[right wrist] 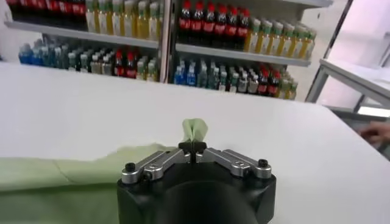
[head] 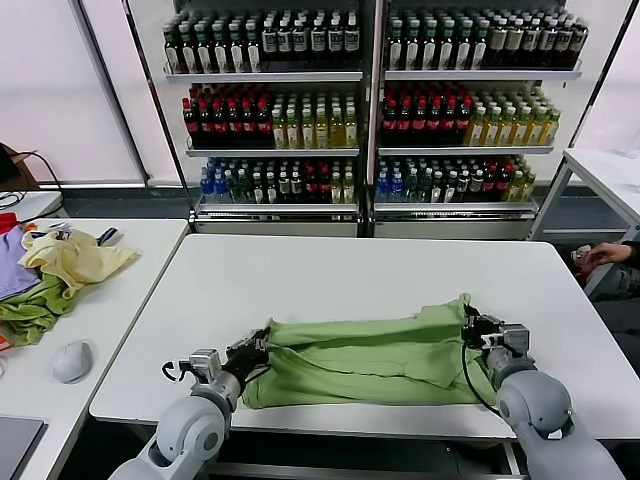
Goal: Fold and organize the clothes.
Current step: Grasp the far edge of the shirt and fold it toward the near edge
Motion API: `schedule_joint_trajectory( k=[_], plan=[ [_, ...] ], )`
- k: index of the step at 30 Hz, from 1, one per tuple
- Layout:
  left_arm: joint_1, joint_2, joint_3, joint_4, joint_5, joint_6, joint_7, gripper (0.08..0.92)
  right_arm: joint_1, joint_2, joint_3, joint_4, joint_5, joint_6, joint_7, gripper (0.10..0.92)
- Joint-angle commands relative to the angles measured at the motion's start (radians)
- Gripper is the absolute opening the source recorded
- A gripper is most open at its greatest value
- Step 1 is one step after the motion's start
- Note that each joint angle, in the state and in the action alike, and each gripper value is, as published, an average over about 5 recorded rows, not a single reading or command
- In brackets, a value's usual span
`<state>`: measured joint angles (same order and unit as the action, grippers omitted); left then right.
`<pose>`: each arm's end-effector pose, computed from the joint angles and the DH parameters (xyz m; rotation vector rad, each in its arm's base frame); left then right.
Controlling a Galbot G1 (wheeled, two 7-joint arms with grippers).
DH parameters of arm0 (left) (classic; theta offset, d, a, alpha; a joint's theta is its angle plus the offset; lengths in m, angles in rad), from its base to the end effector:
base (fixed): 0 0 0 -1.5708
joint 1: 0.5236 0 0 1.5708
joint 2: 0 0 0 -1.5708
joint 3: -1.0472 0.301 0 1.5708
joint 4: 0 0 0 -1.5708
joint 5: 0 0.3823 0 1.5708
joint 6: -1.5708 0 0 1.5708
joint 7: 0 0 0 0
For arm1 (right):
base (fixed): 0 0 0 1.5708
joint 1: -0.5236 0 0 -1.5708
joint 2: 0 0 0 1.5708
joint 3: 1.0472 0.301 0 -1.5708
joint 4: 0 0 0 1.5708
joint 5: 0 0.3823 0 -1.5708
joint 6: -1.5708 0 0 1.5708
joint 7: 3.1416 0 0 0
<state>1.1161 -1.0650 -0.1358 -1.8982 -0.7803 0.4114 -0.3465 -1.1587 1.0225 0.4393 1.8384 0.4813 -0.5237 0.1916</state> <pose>0.3190 -0.0335 -0.2446 -0.2964 -2.6501 0.2209 0.3443 -0.0777 -0.2265 0.0026 -2.7059 0.1902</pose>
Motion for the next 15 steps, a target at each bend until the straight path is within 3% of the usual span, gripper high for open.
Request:
schedule_joint_trajectory(
  k=[1, 5, 10, 15],
  plan=[
    [0.054, -0.012, -0.011, -0.025, 0.113, 0.023, 0.016, 0.091, -0.102, 0.009, 0.019, 0.049, -0.026, -0.029, 0.010, 0.119],
    [0.076, -0.022, -0.026, -0.070, 0.157, -0.001, 0.015, 0.140, -0.111, 0.010, 0.023, 0.079, -0.035, -0.020, 0.009, 0.196],
    [0.127, -0.062, -0.046, -0.138, 0.291, -0.047, -0.038, 0.285, -0.129, 0.016, 0.032, 0.127, -0.063, -0.006, 0.007, 0.334],
    [0.187, -0.135, -0.051, -0.127, 0.394, -0.024, -0.114, 0.423, -0.142, 0.033, 0.041, 0.153, -0.080, -0.001, 0.009, 0.480]
  ],
)
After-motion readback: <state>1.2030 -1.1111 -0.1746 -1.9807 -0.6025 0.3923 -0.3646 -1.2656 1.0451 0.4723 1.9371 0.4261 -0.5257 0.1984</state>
